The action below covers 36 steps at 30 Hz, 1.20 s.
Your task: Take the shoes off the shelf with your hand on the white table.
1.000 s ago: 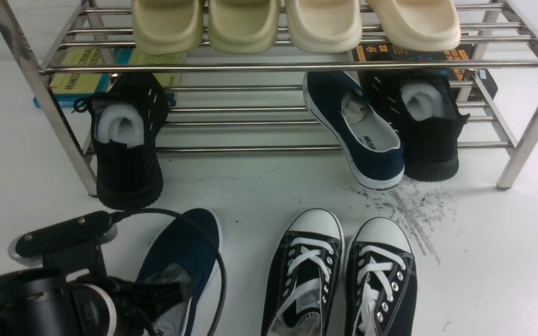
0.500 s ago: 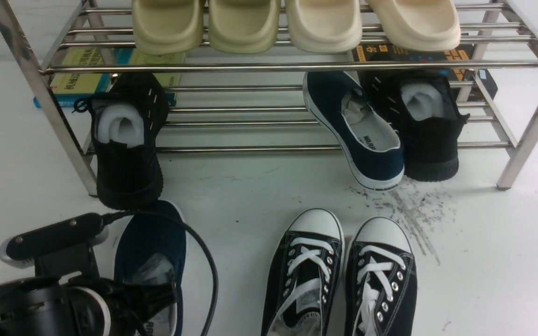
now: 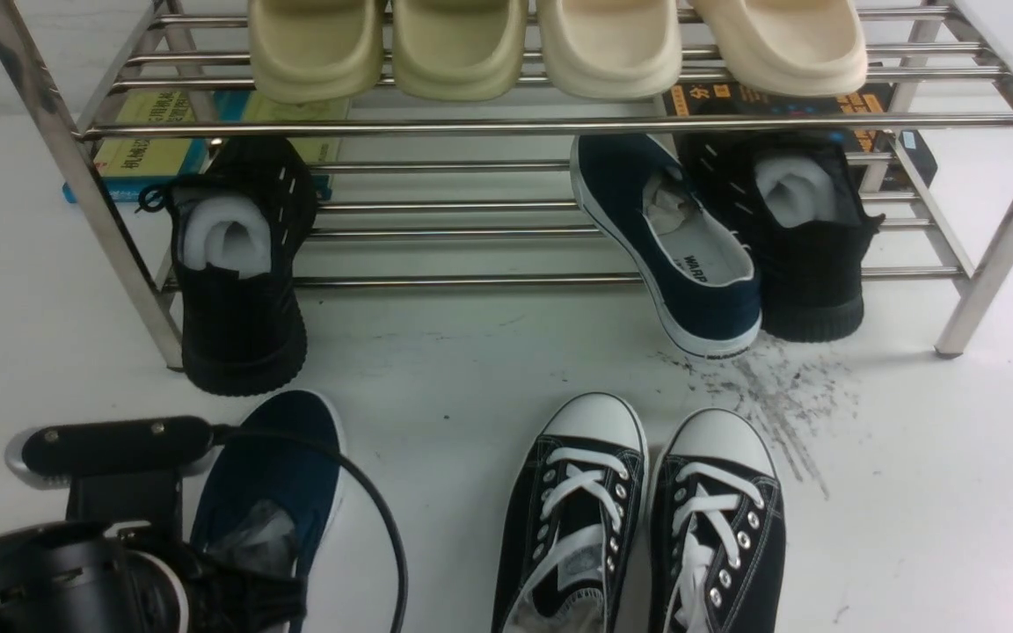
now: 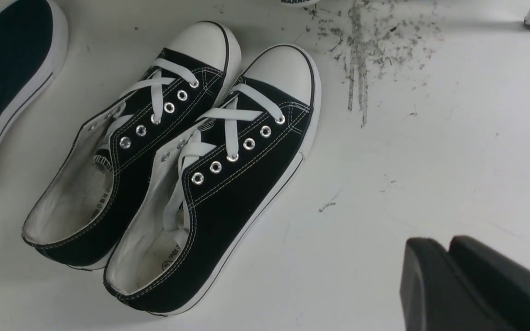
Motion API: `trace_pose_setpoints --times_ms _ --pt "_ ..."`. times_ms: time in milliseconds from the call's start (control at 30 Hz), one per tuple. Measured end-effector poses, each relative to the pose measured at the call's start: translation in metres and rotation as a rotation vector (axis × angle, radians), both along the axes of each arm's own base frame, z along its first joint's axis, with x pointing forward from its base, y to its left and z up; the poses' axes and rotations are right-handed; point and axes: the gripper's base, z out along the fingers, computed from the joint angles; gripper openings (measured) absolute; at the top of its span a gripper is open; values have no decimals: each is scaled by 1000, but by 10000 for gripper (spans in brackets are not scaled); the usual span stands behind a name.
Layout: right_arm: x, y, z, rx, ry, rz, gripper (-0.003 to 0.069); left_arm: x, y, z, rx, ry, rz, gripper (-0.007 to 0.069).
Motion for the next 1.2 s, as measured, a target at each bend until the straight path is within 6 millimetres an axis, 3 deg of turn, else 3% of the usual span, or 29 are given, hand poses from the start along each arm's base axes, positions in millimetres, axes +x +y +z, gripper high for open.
trace_pose_setpoints --times_ms 200,333,433,500,667,800,900,933,1033,1200 --pt "2 0 -1 -2 10 0 81 0 -1 0 -8 4 -4 72" --pt "12 2 -4 -33 39 29 81 0 -2 4 -14 26 20 171" --pt "19 5 -7 -52 65 62 85 2 -5 16 -7 30 22 249" --pt "26 8 -11 -63 108 100 90 6 -7 34 2 23 26 328" --pt "37 17 -15 -34 161 170 90 9 -5 68 50 7 33 366" --pt "44 31 -12 -9 166 308 90 7 0 105 79 -29 -22 318" --pt "48 43 -9 -16 179 397 92 3 6 134 50 -105 -77 231" --pt "52 51 -8 -32 195 442 91 -3 13 151 23 -156 -104 171" --pt "62 67 -12 -94 266 513 91 -18 30 173 -13 -238 -133 44" --pt "80 95 -23 -286 369 556 57 -53 67 195 -135 -367 -128 1"
